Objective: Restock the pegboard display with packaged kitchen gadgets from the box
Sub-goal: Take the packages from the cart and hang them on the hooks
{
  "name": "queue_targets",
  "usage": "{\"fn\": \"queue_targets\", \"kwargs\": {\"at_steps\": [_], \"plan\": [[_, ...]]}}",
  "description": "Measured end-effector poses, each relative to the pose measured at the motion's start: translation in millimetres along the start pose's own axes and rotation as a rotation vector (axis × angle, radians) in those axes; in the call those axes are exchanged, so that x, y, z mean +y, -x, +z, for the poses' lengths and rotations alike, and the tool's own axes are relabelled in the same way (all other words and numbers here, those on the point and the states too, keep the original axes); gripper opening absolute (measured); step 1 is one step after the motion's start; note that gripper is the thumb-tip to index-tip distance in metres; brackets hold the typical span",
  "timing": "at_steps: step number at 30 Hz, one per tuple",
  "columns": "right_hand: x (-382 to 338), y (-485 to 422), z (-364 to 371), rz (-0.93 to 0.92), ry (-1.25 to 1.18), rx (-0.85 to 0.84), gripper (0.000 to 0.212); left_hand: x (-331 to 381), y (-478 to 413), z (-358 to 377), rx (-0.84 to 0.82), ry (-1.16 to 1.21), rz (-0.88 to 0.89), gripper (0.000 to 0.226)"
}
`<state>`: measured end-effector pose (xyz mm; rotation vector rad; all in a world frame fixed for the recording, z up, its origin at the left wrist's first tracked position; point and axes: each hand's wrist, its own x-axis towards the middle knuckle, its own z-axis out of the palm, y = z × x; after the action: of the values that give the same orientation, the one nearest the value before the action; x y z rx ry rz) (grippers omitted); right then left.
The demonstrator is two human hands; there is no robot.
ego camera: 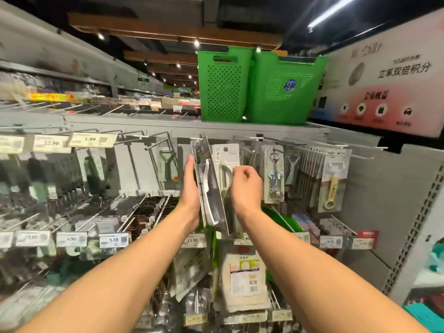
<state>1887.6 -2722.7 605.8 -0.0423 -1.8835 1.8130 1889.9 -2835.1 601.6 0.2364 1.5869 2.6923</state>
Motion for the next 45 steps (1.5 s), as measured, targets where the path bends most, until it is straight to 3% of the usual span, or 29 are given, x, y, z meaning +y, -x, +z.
{"fn": "queue_targets", "kwargs": {"at_steps": [6, 9, 23, 27, 30, 35, 45], "plan": [[-1, 1, 42, -0.040, 0.032, -0.072, 0.018, 25, -8, -39, 0.078, 0.002, 0.040, 0.088], [1, 3, 51, -0.061, 0.048, -0.072, 0.019, 25, -10, -51, 0.101, 0.020, 0.044, 0.081], [15, -14, 79, 0.002, 0.107, 0.030, 0.025, 30, -28, -77, 0.077, -0.054, -0.001, 0.088], [24, -20, 85, 0.012, 0.076, 0.059, 0.021, 26, -37, -80, 0.062, -0.084, 0.007, 0.082], [30, -29, 90, -0.014, 0.076, 0.087, 0.007, 24, -47, -83, 0.049, -0.060, -0.011, 0.085], [43, -47, 101, -0.143, 0.129, 0.076, 0.003, 17, -73, -91, 0.067, -0.018, -0.002, 0.082], [76, -103, 135, -0.087, 0.132, -0.019, 0.025, 15, -133, -105, 0.117, -0.043, -0.028, 0.094]]}}
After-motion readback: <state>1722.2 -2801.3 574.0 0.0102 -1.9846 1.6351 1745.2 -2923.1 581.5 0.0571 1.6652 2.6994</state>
